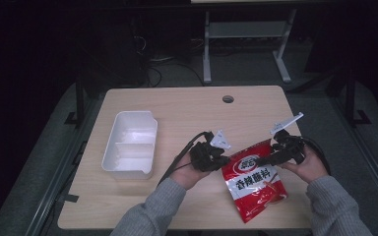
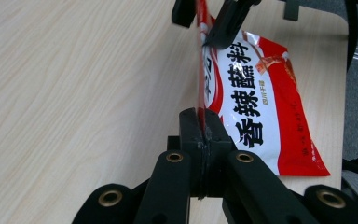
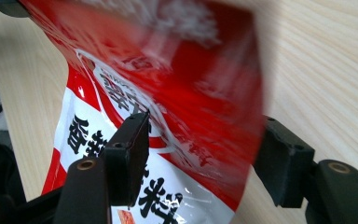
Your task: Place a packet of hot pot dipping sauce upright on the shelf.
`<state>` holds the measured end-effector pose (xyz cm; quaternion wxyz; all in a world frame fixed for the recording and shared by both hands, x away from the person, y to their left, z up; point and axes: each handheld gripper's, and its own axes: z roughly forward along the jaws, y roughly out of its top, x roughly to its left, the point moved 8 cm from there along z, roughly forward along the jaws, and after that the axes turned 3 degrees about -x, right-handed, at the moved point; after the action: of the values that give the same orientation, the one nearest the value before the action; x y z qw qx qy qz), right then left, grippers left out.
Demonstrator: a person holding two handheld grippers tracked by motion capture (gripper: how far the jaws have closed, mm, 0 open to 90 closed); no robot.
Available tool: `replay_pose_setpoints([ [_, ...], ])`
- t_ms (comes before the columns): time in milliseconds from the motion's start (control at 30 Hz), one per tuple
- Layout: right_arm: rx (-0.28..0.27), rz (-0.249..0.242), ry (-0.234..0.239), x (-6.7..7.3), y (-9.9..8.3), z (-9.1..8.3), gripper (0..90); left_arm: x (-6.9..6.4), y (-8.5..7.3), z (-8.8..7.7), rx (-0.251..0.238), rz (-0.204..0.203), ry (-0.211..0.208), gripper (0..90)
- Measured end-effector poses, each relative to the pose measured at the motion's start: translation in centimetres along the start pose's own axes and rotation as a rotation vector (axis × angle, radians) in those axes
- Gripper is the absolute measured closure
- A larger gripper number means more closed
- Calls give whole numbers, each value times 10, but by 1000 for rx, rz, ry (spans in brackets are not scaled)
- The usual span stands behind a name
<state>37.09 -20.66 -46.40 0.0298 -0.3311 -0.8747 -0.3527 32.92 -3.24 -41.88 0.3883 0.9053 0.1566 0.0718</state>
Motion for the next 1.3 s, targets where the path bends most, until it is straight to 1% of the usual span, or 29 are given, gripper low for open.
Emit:
replay_pose_setpoints([
  [33, 7, -5, 13, 1, 0, 1, 411, 0, 0, 0, 0, 4, -1, 895],
  [100, 9, -22, 23, 3, 1, 3, 461, -1, 1, 0, -2, 3, 1, 895],
  [133, 12, -27, 25, 4, 1, 4, 476, 0, 0, 0, 1, 5, 4, 895],
  [167, 12, -32, 19, 4, 1, 4, 513, 0, -1, 0, 7, 5, 6, 895],
  [267, 19, -34, 14, 4, -1, 1, 673, 3, -1, -1, 2, -6, 16, 895],
  [333, 21, -39, 16, 4, -2, -1, 761, 4, -1, -2, 0, -7, 23, 894],
  [433, 24, -47, 25, 8, -3, -3, 833, 6, -1, -2, 1, -13, 33, 894],
  [500, 33, -48, 44, 10, -4, -5, 866, 6, -2, -2, 1, -13, 38, 894],
  [533, 35, -46, 44, 11, -4, -5, 875, 8, -3, -1, 8, -6, 42, 894],
  [567, 46, -39, 44, 13, -5, -7, 885, 8, -4, 0, 11, -9, 42, 893],
  [600, 54, -45, 42, 14, -5, -8, 891, 9, -5, 1, 15, -8, 43, 891],
  [700, 76, -58, 35, 18, -6, -12, 893, 13, -10, 1, 8, -31, 40, 872],
  [800, 85, -62, 31, 19, -8, -16, 894, 17, -14, -1, 4, -42, 51, 821],
  [867, 80, -56, 34, 20, -10, -19, 895, 19, -16, -4, -4, -51, 63, 766],
  [900, 74, -53, 36, 20, -11, -21, 895, 20, -17, -5, -8, -54, 61, 726],
  [967, 68, -46, 38, 20, -12, -24, 895, 18, -19, -8, -13, -59, 40, 650],
  [1133, 60, -36, 28, 22, -13, -33, 896, 17, -27, -14, -22, -47, 49, 581],
  [1300, 43, -33, 21, 25, -9, -43, 896, 11, -36, -19, -35, -48, 42, 553],
])
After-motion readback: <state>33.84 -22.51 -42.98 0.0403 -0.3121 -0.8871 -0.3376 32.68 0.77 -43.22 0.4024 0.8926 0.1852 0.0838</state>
